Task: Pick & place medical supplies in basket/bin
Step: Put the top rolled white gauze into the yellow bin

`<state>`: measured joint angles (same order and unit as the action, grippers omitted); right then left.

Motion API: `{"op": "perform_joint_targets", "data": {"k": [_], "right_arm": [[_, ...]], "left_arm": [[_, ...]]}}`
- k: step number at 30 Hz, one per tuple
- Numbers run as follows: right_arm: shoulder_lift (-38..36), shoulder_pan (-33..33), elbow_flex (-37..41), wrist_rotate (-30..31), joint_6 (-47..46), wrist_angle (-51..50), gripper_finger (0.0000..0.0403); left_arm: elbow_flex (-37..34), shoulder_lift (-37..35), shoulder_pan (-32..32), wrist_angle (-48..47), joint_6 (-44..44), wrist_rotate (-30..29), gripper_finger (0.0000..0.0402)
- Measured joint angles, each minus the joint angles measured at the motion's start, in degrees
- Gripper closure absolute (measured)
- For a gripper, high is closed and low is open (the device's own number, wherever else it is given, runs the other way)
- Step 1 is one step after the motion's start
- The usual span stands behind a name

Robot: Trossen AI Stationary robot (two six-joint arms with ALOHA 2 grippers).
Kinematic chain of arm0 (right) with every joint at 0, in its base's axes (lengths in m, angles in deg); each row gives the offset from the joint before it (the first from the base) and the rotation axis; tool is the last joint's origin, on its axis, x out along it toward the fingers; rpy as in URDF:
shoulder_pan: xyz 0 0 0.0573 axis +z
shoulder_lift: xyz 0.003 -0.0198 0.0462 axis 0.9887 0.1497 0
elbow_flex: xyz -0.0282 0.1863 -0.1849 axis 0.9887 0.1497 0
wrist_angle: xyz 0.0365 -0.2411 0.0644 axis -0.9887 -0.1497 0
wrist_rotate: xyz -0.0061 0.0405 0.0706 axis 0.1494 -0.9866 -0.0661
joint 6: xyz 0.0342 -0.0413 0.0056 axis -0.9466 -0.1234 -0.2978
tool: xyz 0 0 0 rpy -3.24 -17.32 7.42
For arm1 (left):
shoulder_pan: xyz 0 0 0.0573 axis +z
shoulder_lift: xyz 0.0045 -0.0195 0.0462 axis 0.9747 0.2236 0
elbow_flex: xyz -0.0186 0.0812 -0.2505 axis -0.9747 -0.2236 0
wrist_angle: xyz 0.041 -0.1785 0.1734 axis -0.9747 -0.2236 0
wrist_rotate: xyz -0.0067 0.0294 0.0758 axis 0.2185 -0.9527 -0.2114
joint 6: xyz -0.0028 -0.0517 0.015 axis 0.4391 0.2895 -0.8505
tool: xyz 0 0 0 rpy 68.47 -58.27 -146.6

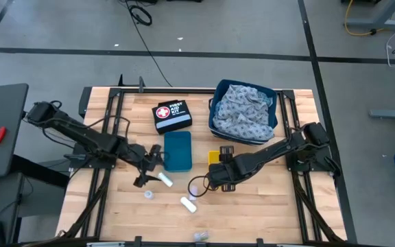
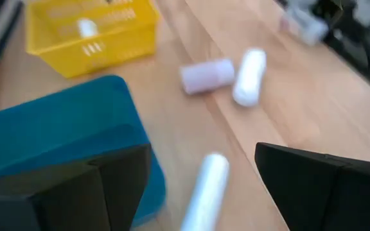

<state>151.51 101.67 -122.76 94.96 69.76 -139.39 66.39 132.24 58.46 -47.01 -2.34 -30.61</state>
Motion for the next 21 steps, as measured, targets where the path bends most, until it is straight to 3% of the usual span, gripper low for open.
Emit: {"op": "perform_joint_targets", "data": {"k": [5, 21], "right_arm": [[0.0, 1.2, -0.6, 0.0, -0.1, -0.3, 0.0187], [-0.1, 2.5, -0.6, 0.0, -2.8, -0.9, 0.0193]], "left_arm": [[3.5, 5.0, -2.4, -6.6, -0.9, -1.3, 0.0137], [13.4, 25.7, -4.5, -11.8, -4.9, -2.4, 0.0141]]}}
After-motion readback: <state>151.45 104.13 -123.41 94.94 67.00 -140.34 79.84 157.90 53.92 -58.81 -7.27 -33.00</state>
